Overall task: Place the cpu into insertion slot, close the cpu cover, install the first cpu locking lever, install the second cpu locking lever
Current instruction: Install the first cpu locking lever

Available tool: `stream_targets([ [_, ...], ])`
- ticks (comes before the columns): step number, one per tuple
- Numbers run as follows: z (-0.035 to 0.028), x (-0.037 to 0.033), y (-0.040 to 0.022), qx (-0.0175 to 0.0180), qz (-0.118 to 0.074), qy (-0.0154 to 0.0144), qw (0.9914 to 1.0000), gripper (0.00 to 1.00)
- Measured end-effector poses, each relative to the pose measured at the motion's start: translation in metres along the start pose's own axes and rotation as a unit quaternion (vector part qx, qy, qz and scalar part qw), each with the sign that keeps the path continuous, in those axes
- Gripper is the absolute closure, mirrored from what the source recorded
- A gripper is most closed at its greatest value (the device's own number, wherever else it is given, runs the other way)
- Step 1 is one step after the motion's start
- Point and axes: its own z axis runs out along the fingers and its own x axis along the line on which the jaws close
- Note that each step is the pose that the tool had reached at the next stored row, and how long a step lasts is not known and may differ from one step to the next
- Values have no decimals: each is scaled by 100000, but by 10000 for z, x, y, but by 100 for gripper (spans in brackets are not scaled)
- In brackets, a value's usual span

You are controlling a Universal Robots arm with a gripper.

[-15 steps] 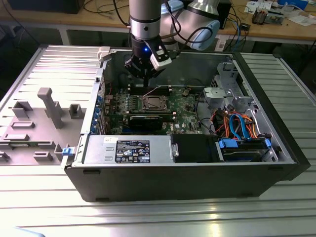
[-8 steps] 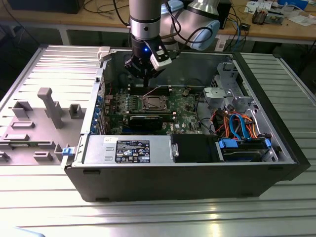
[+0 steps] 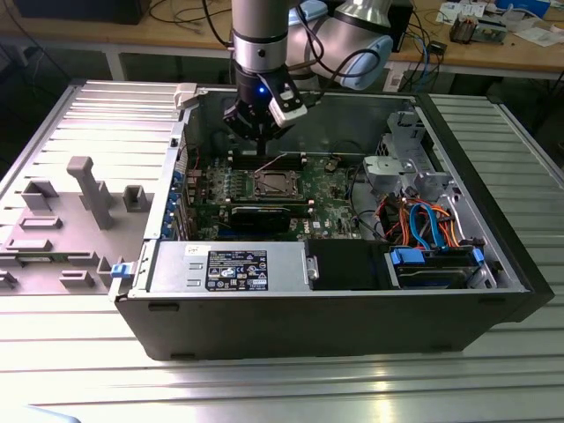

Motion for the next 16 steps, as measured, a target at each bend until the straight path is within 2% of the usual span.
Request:
stream_targets([
  [2, 27, -22, -2, -86, 6, -3, 100000, 89],
  [16, 42, -22, -3, -81, 9, 3, 100000, 89],
])
